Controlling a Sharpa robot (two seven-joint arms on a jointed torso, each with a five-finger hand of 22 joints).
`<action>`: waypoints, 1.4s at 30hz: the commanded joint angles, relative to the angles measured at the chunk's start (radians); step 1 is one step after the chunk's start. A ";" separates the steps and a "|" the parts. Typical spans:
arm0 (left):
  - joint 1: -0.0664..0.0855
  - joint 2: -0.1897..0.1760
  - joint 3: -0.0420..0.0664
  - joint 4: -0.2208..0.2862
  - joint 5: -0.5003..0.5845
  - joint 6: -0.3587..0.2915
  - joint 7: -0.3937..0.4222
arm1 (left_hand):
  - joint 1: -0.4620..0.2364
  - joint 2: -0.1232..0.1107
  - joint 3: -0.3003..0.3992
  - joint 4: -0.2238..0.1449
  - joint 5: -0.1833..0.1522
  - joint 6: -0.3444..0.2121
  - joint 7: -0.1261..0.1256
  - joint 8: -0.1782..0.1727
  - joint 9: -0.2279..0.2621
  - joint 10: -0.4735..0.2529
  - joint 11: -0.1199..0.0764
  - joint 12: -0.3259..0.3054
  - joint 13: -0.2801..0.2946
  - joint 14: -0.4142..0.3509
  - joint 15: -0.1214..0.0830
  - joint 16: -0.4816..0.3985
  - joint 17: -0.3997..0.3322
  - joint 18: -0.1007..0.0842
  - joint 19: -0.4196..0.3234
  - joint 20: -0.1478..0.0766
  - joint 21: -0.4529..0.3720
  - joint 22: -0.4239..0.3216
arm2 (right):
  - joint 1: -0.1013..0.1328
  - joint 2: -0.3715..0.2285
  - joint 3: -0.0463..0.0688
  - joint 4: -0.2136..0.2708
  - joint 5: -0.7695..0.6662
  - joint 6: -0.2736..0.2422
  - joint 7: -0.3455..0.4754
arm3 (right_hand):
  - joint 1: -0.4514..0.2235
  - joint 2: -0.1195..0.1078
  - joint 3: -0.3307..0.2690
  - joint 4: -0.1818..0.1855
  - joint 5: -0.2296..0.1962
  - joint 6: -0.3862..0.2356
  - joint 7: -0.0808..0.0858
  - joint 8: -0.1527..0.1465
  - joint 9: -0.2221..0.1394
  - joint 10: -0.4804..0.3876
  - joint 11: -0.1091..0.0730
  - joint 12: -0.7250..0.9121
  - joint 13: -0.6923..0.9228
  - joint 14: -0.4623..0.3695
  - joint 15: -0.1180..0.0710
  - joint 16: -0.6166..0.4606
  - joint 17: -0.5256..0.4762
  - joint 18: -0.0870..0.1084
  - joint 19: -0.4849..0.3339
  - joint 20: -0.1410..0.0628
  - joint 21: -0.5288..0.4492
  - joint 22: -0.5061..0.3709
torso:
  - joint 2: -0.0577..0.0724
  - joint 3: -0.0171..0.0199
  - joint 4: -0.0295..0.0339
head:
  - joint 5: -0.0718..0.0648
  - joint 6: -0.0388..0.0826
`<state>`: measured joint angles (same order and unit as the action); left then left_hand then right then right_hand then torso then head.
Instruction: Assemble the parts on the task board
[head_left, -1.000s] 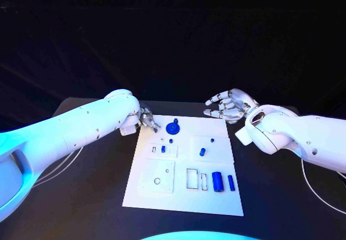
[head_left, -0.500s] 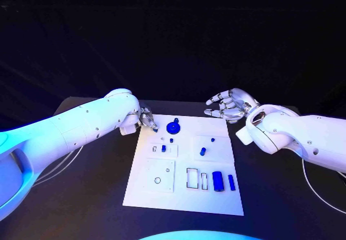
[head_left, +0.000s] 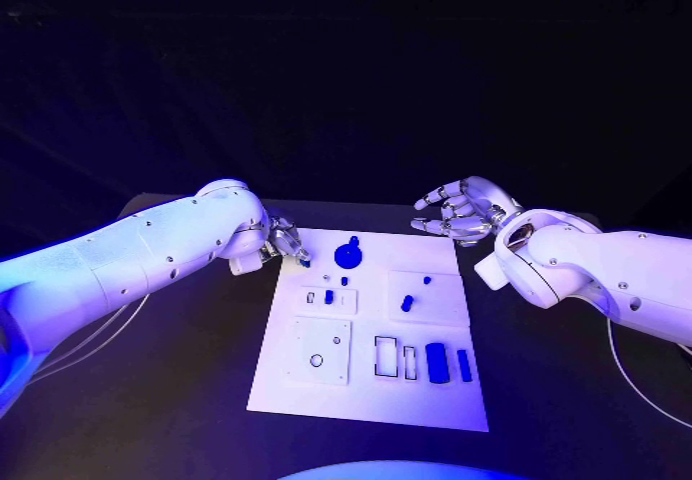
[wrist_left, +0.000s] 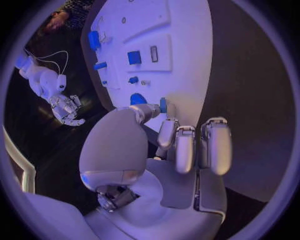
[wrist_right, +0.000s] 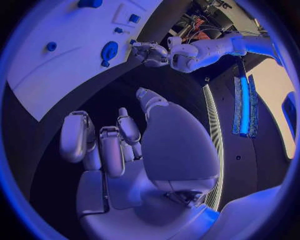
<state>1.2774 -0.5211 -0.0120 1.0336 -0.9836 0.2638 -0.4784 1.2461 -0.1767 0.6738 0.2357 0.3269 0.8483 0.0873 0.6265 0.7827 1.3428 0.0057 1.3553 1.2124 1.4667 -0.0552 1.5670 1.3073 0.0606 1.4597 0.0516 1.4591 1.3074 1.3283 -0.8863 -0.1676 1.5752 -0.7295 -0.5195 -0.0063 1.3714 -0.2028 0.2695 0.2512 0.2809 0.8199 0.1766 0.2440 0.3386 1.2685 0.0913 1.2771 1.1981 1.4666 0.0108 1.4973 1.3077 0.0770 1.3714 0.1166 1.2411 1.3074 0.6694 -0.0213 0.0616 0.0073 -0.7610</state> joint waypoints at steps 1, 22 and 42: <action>0.002 -0.037 0.002 0.066 0.089 -0.036 0.013 | -0.012 0.001 0.173 -0.168 0.006 0.012 -0.005 0.008 0.076 0.007 0.000 0.005 0.002 0.104 0.001 0.004 0.263 -0.009 0.006 0.003 0.004 0.020 | -0.001 -0.003 0.000 0.001 -0.009 0.012 0.009 | 0.010 0.000 -0.001 0.007 0.000 0.005 -0.005 0.005 -0.002 0.001 -0.005 0.005 0.001 0.059 0.000 -0.003 0.075 0.007 -0.003 -0.001 -0.006 0.008 | -0.001 -0.0009 0.0014 | 0.001 -0.001; -0.009 -0.176 -0.006 0.335 -0.017 -0.172 0.026 | -0.045 -0.018 0.206 -0.187 0.022 0.030 -0.013 0.019 0.089 0.025 -0.008 0.012 0.012 0.104 -0.005 0.004 0.263 -0.012 0.012 -0.003 0.010 0.033 | -0.002 -0.011 -0.001 -0.001 -0.009 0.012 0.009 | 0.009 0.000 -0.001 0.009 0.000 0.005 -0.005 0.005 -0.002 0.000 -0.005 0.004 -0.001 0.059 0.000 -0.003 0.074 0.007 -0.004 -0.001 -0.008 0.007 | -0.003 -0.0022 0.0076 | 0.002 -0.010; -0.044 -0.183 -0.025 0.373 -0.075 -0.137 -0.009 | -0.056 -0.022 0.211 -0.187 0.024 0.034 -0.015 0.021 0.091 0.023 -0.009 0.006 0.002 0.104 -0.007 0.004 0.263 -0.012 0.012 -0.005 0.010 0.033 | -0.003 -0.013 -0.001 -0.001 -0.009 0.012 0.010 | 0.009 0.000 -0.001 0.009 0.000 0.005 -0.005 0.005 -0.002 0.000 -0.005 0.004 -0.001 0.059 0.000 -0.003 0.074 0.007 -0.004 -0.001 -0.008 0.007 | -0.002 -0.0006 0.0050 | 0.007 -0.019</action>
<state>1.2333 -0.7038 -0.0378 1.4024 -1.0346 0.1153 -0.4767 1.1938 -0.2052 0.7362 0.1927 0.3467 0.8592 0.0872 0.6442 0.8234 1.3639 -0.0053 1.3631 1.2155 1.4667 -0.0552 1.5670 1.3081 0.0606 1.4633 0.0480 1.4629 1.3074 1.3259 -0.8987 -0.1685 1.5735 -0.7297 -0.5194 -0.0062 1.3714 -0.2028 0.2666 0.2540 0.2809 0.8199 0.1766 0.2438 0.3379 1.2685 0.0914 1.2769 1.1978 1.4666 0.0108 1.4973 1.3074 0.0770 1.3714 0.1166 1.2369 1.3077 0.6675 -0.0225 0.0668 0.0136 -0.7795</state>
